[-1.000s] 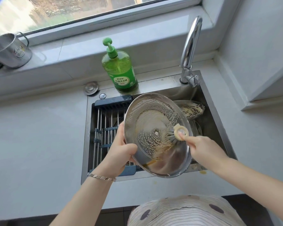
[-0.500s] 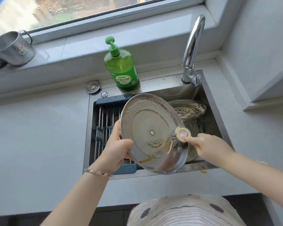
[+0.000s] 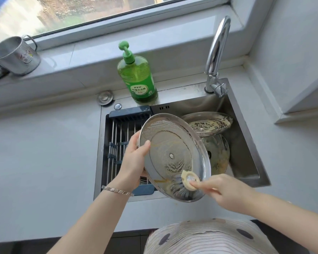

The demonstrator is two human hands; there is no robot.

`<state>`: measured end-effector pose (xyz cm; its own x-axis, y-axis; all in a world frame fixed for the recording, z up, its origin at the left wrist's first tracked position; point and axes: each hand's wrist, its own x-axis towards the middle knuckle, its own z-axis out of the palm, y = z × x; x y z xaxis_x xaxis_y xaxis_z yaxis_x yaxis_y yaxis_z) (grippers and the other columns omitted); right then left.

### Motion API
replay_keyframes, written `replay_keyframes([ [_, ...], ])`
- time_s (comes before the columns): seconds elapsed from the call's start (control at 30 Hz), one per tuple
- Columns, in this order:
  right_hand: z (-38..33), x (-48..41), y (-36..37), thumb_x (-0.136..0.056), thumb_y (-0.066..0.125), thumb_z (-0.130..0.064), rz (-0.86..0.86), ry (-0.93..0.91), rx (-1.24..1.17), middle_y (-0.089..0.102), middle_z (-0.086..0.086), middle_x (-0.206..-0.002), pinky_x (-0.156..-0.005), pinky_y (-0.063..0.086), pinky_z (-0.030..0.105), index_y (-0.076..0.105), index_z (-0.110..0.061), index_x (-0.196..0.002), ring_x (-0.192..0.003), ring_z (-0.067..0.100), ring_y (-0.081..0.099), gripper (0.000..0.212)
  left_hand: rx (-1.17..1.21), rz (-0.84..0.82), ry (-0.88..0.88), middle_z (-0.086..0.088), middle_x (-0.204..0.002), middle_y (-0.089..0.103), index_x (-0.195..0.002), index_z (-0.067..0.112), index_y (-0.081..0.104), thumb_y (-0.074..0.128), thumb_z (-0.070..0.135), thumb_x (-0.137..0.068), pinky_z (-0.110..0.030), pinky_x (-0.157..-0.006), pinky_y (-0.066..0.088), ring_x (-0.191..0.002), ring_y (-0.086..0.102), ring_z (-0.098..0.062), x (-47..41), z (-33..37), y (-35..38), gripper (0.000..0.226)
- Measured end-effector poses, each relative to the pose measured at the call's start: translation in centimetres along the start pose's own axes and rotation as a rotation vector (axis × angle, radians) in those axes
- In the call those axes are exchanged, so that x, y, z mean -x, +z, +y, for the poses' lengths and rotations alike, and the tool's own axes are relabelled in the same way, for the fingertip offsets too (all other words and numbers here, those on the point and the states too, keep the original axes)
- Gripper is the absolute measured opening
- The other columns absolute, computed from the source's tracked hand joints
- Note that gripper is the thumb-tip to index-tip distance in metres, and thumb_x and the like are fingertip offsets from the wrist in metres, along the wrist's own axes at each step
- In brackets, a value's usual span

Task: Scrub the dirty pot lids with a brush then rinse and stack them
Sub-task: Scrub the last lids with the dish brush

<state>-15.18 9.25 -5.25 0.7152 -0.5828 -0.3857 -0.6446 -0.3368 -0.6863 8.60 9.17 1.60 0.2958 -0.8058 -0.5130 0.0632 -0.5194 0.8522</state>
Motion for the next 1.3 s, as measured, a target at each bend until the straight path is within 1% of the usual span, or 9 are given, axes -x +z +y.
replay_keyframes([
  [0.1,-1.3,-0.1,-0.1,-0.097,0.043,-0.019,0.011,-0.075,0.016,0.043,-0.011,-0.071,-0.071,0.037,0.028,0.045,-0.047,-0.131,-0.071,0.008,0.041,0.044,0.001,0.059,0.083,-0.002,-0.127,0.058,-0.131,0.025,0.048,0.035,0.017,-0.102,-0.036,-0.09,0.05,-0.114,0.057,-0.02,-0.2,-0.4,0.7,0.032],
  [0.17,-0.3,-0.2,-0.9,-0.097,0.041,-0.017,0.025,-0.009,0.08,0.04,-0.013,-0.068,-0.071,0.038,0.03,0.045,-0.046,-0.132,-0.067,0.007,0.04,0.046,0.01,0.089,0.111,0.001,-0.127,0.056,-0.131,0.025,0.047,0.033,0.017,-0.103,-0.034,-0.098,0.045,-0.116,0.054,-0.016,-0.4,-0.3,0.7,0.033],
  [0.3,-2.9,-0.4,-1.0,-0.098,0.037,-0.018,-0.027,-0.046,0.126,0.046,-0.002,-0.081,-0.068,0.034,0.031,0.042,-0.045,-0.135,-0.077,0.014,0.042,0.047,-0.063,0.085,0.148,0.005,-0.127,0.055,-0.134,0.023,0.046,0.031,0.017,-0.103,-0.02,-0.091,0.044,-0.11,0.053,-0.006,-0.2,-0.4,1.3,0.035],
  [0.43,-5.2,-2.5,-2.3,-0.097,0.038,-0.017,0.146,-0.125,0.139,0.042,-0.001,-0.08,-0.065,0.029,0.027,0.04,-0.045,-0.137,-0.075,0.017,0.041,0.049,-0.052,-0.005,0.054,0.003,-0.124,0.061,-0.12,0.028,0.054,0.033,0.023,-0.103,-0.037,-0.101,0.044,-0.115,0.056,-0.013,0.4,-1.1,2.0,0.028],
  [0.6,-4.5,-6.1,-5.3,-0.096,0.039,-0.016,0.33,0.043,0.17,0.029,-0.017,-0.068,-0.063,0.034,0.025,0.04,-0.042,-0.138,-0.074,0.013,0.041,0.05,-0.002,0.004,-0.05,0.002,-0.119,0.064,-0.112,0.029,0.059,0.036,0.026,-0.102,-0.043,-0.099,0.047,-0.111,0.06,-0.016,0.6,-0.8,1.9,0.025],
  [0.8,-6.8,-2.0,-2.6,-0.095,0.04,-0.014,0.005,-0.253,0.193,0.04,-0.003,-0.078,-0.057,0.025,0.026,0.045,-0.044,-0.134,-0.07,0.016,0.038,0.049,-0.009,0.062,0.007,-0.003,-0.117,0.065,-0.101,0.031,0.061,0.035,0.024,-0.103,-0.049,-0.102,0.043,-0.112,0.059,-0.023,-0.5,-0.1,0.4,0.027],
  [0.97,-4.1,-3.2,-3.7,-0.096,0.037,-0.017,0.118,-0.088,0.243,0.039,-0.003,-0.076,-0.054,0.027,0.024,0.036,-0.047,-0.138,-0.073,0.022,0.044,0.051,-0.04,0.11,-0.007,-0.001,-0.109,0.065,-0.112,0.019,0.06,0.034,0.029,-0.103,-0.041,-0.095,0.047,-0.105,0.06,-0.021,-0.7,0.4,0.2,0.03],
  [1.1,-4.5,-2.1,-2.2,-0.092,0.03,-0.022,0.046,-0.193,0.215,0.051,0.005,-0.09,-0.062,0.029,0.026,0.039,-0.048,-0.136,-0.078,0.025,0.051,0.051,0.003,0.188,-0.058,0.0,-0.108,0.063,-0.124,0.019,0.053,0.033,0.031,-0.103,-0.033,-0.077,0.05,-0.098,0.06,-0.018,-1.2,0.6,-0.4,0.031],
  [1.3,-5.2,-3.2,-2.5,-0.098,0.038,-0.019,0.045,-0.209,0.232,0.043,0.002,-0.083,-0.062,0.027,0.026,0.04,-0.046,-0.136,-0.074,0.018,0.04,0.047,0.003,0.155,-0.13,-0.004,-0.114,0.063,-0.12,0.02,0.054,0.033,0.029,-0.103,-0.04,-0.09,0.05,-0.104,0.06,-0.021,-0.9,0.0,0.3,0.028],
])
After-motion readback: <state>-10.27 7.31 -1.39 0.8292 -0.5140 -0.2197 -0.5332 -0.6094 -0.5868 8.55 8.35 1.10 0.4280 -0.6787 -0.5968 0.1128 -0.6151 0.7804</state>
